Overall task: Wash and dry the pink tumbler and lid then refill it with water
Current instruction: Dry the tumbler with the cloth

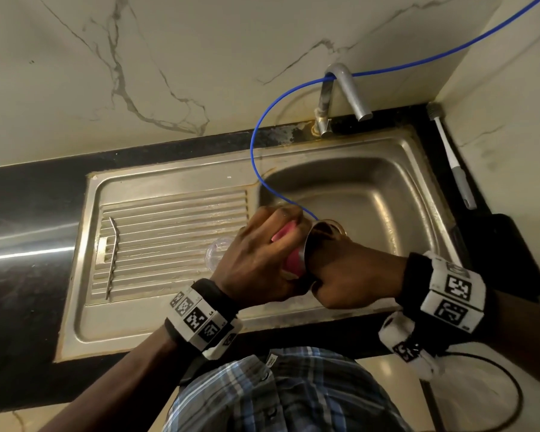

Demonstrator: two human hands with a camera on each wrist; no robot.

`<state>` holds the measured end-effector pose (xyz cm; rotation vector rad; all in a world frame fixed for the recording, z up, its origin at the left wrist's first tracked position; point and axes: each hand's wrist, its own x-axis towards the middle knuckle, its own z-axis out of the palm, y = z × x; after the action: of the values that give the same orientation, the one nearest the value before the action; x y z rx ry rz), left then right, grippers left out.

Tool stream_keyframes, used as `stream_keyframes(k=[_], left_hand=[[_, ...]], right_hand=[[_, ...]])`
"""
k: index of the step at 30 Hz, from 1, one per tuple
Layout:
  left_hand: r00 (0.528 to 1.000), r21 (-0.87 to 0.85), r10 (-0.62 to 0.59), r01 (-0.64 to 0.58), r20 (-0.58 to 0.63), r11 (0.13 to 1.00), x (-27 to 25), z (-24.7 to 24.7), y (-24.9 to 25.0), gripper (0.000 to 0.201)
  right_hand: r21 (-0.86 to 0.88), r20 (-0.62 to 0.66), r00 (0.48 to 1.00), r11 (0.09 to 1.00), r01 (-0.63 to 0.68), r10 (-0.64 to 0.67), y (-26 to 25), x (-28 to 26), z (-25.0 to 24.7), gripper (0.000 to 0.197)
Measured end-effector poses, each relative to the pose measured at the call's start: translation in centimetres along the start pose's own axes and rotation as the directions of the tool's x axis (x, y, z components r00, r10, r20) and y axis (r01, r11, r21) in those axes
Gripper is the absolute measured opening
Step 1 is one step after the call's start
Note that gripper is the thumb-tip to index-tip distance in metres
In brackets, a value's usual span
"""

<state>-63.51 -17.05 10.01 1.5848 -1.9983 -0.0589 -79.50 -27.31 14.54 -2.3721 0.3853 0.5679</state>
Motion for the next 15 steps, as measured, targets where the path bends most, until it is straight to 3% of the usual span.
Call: stream_keyframes(k=[2,3,4,6,7,8,9,10,12,14,15], left_hand=[[1.000,0.011,0.012,-0.012,0.006,1.000,-0.3,0.4,0.0,0.068],[1.000,0.020,0.020,-0.021,0.015,1.000,-0.5,0.7,-0.1,0.068],[0.999,0.033,0.026,-0.027,0.029,0.999,-0.7,1.1,-0.2,0.068],[0.998,0.075,0.028,-0.033,0.060,0.997,-1.2,1.7,-0.6,0.068],[0.997,0.091,0.025,-0.032,0.077,0.995,-1.3,1.9,-0.9,0.069],[0.996,0.098,0.021,-0.030,0.092,0.995,-1.4,1.9,-1.2,0.071],[0.995,0.094,0.021,-0.030,0.103,0.995,-1.4,1.9,-1.4,0.072],[0.993,0.080,0.024,-0.033,0.112,0.996,-1.4,1.8,-1.6,0.074],[0.992,0.034,0.028,-0.032,0.125,0.999,-1.4,1.4,-1.5,0.076],[0.992,-0.014,0.021,-0.019,0.126,1.000,-1.2,0.9,-1.3,0.075],[0.991,-0.032,0.012,-0.008,0.133,0.999,-1.1,0.7,-1.2,0.076]], right_hand=[[0.326,-0.015,1.000,0.945,-0.004,0.009,0.0,0.0,0.3,0.039],[0.527,-0.024,0.999,0.850,-0.015,0.033,0.2,0.0,0.6,0.042],[0.739,-0.026,0.997,0.673,-0.026,0.067,0.2,-0.1,1.1,0.043],[0.981,-0.016,0.992,0.194,-0.009,0.125,0.5,-0.1,2.3,0.040],[1.000,-0.011,0.991,0.030,0.007,0.132,0.7,0.0,2.9,0.048],[0.998,-0.026,0.993,-0.047,0.031,0.117,0.5,0.1,3.3,0.054],[0.998,-0.053,0.993,-0.016,0.055,0.107,0.4,0.4,3.7,0.057],[0.992,-0.093,0.991,0.096,0.084,0.097,0.3,0.7,4.1,0.062],[0.894,-0.162,0.983,0.434,0.109,0.087,0.6,0.9,4.7,0.076],[0.572,-0.224,0.974,0.805,0.159,-0.034,1.5,0.8,5.0,0.072],[0.291,-0.221,0.967,0.938,0.187,-0.124,2.1,0.6,5.1,0.065]])
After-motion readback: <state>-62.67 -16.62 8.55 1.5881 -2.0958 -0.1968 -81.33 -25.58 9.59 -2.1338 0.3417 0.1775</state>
